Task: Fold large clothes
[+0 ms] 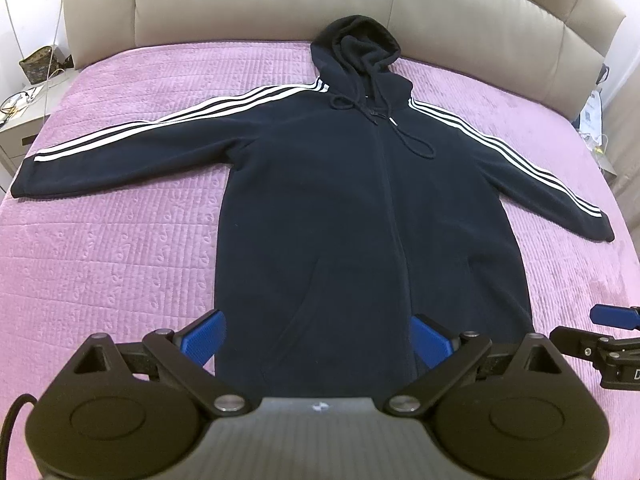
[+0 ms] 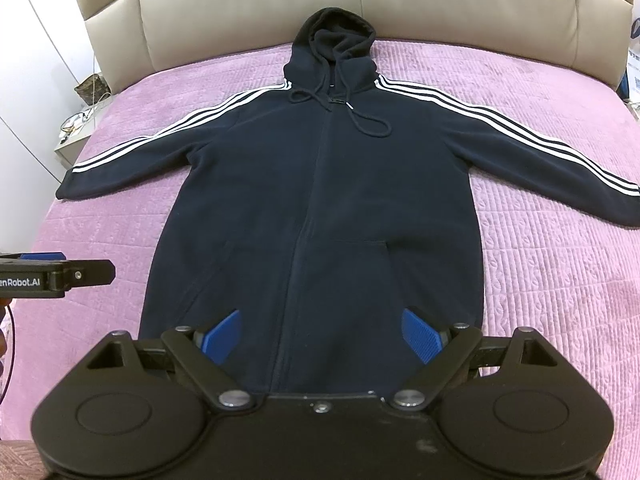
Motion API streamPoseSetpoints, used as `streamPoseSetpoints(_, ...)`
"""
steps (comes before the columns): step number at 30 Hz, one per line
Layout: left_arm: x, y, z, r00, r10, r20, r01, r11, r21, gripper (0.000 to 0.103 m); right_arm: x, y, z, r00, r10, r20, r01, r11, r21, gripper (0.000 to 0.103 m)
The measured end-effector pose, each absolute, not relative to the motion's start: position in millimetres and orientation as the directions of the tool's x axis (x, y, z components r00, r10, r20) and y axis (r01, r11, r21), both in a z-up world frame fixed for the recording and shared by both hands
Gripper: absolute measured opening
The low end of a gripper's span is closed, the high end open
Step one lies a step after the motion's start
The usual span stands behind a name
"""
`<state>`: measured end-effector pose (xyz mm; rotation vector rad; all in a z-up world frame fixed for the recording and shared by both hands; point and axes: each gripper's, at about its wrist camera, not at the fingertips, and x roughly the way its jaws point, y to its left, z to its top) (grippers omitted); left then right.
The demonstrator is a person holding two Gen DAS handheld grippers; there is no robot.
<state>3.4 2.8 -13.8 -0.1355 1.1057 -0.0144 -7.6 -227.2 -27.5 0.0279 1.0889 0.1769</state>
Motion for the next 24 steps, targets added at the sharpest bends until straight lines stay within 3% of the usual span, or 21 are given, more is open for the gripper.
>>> streamPoseSetpoints(24,6.3,6.6,-17.7,0.435,-0.098,-0.895,-0.055,0.989,-0.135,0.099,-6.2,-232.0,-25.0,0.45,0.18,-0.874,-0.14,0.982,0.131,0.102)
